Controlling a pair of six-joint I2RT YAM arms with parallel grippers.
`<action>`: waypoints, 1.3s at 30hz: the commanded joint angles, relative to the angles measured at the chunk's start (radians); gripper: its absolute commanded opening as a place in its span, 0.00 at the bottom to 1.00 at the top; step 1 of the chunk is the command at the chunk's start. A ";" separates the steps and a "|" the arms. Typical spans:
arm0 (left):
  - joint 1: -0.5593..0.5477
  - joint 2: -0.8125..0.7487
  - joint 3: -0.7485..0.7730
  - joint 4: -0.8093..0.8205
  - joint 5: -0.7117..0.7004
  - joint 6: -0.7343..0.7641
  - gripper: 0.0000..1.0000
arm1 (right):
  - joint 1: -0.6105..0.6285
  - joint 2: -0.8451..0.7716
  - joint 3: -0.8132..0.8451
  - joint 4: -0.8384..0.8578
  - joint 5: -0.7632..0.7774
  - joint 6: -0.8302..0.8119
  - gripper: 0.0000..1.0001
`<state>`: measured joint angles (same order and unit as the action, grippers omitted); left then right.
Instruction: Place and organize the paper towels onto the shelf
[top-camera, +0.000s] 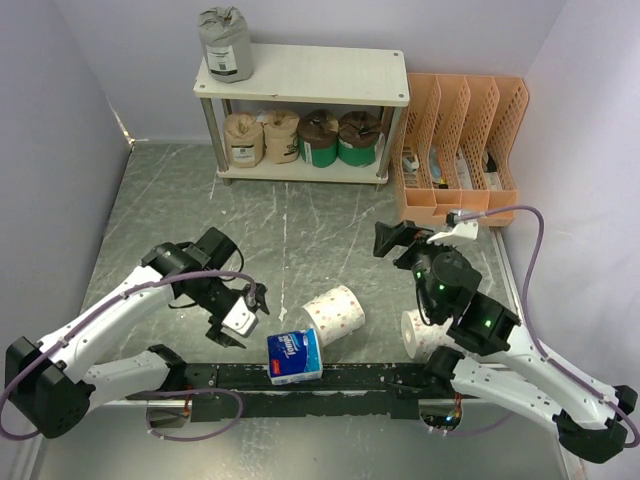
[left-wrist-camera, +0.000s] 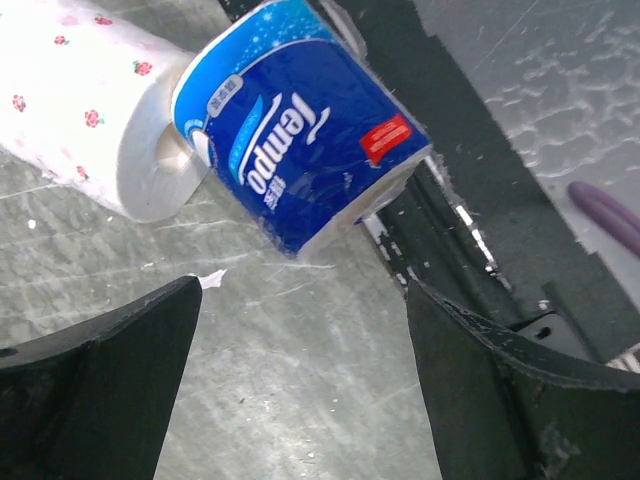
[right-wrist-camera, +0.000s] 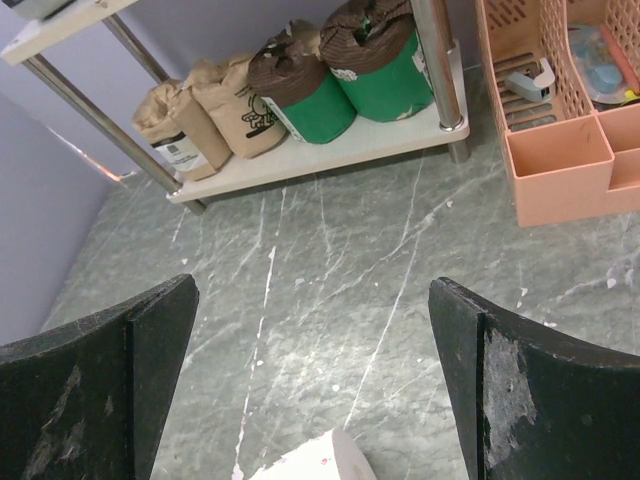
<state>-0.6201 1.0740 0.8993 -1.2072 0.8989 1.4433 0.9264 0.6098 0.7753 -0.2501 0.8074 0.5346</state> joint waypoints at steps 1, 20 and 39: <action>-0.031 0.020 -0.029 0.169 -0.079 0.005 0.94 | -0.006 0.020 -0.007 0.040 0.013 0.002 1.00; -0.140 0.159 -0.056 0.254 -0.070 -0.001 0.90 | -0.006 -0.007 -0.057 0.071 0.050 0.001 1.00; -0.240 0.306 -0.025 0.371 -0.051 -0.150 0.68 | -0.006 -0.081 -0.070 0.045 0.096 -0.054 1.00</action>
<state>-0.8448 1.3647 0.8539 -0.8921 0.7883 1.3209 0.9257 0.5514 0.6991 -0.2001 0.8696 0.5056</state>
